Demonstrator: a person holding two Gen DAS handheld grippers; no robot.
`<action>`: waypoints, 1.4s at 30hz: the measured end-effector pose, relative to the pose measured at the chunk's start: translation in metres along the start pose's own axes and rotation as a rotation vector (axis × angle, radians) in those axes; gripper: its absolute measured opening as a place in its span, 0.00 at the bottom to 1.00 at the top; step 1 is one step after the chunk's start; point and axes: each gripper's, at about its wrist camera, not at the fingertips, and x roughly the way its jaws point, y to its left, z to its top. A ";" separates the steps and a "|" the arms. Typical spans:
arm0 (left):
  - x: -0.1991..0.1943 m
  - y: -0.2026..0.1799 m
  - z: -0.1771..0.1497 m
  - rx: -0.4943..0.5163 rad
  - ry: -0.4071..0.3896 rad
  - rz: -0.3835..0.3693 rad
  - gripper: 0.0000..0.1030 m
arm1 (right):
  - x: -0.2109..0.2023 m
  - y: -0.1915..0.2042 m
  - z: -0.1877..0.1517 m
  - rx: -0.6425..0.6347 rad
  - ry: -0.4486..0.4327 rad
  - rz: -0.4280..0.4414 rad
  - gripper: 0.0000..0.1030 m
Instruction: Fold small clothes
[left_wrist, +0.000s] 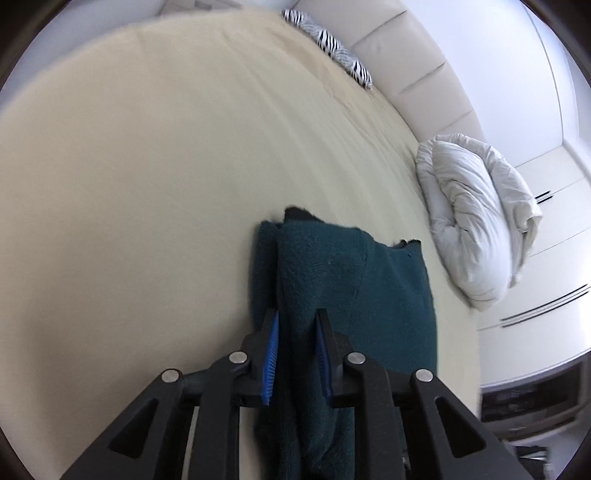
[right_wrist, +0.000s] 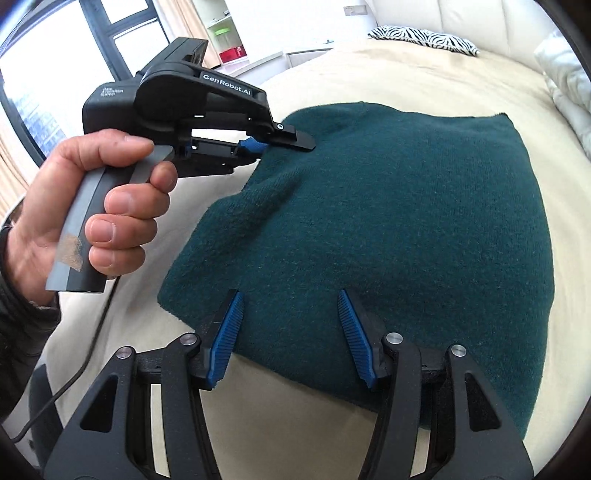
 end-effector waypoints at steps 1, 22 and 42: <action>-0.010 -0.011 -0.004 0.038 -0.038 0.034 0.19 | -0.001 -0.003 0.002 0.004 -0.001 0.004 0.51; -0.004 -0.042 -0.080 0.392 -0.117 0.145 0.16 | -0.039 -0.187 -0.057 0.584 -0.056 0.503 0.41; 0.032 -0.110 -0.002 0.424 -0.148 0.245 0.40 | -0.014 -0.218 0.092 0.545 -0.038 0.459 0.46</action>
